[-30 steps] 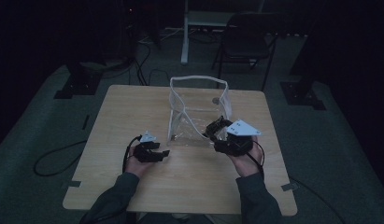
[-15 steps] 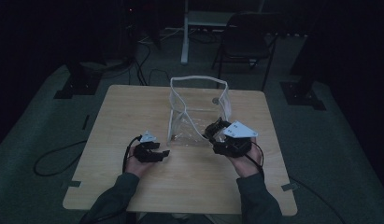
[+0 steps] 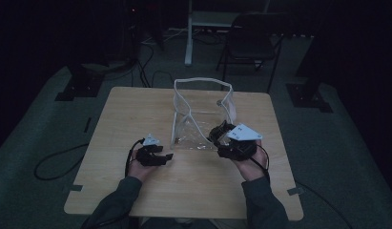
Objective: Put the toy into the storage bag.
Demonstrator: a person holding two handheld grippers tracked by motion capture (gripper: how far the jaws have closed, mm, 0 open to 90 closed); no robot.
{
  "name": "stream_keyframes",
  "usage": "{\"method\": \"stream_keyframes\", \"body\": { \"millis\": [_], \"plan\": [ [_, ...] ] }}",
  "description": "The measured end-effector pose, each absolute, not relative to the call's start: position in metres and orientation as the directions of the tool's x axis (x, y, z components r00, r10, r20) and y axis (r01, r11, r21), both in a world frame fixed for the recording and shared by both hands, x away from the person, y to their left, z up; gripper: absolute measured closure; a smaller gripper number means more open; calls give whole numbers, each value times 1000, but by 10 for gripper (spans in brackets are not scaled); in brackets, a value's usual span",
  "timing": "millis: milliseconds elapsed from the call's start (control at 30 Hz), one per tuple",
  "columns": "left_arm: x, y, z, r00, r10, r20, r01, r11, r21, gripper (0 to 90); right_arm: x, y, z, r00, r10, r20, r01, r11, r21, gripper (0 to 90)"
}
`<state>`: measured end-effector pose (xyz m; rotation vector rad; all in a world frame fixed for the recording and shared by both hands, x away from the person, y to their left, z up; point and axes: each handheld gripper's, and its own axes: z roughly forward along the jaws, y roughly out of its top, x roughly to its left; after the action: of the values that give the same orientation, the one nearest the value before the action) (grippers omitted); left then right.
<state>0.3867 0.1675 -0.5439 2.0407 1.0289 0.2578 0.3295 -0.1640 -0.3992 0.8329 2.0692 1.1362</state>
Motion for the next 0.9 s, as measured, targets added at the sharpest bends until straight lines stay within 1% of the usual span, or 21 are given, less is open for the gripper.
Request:
{"method": "stream_keyframes", "body": {
  "millis": [400, 900],
  "plan": [
    [386, 167, -544, 644, 746, -170, 580, -330, 745, 366, 330, -164, -400, -605, 765, -221, 232, 435, 870, 264],
    [387, 167, -544, 643, 747, -168, 579, -330, 746, 365, 328, -162, -404, -617, 744, -256, 216, 474, 854, 252]
  ]
}}
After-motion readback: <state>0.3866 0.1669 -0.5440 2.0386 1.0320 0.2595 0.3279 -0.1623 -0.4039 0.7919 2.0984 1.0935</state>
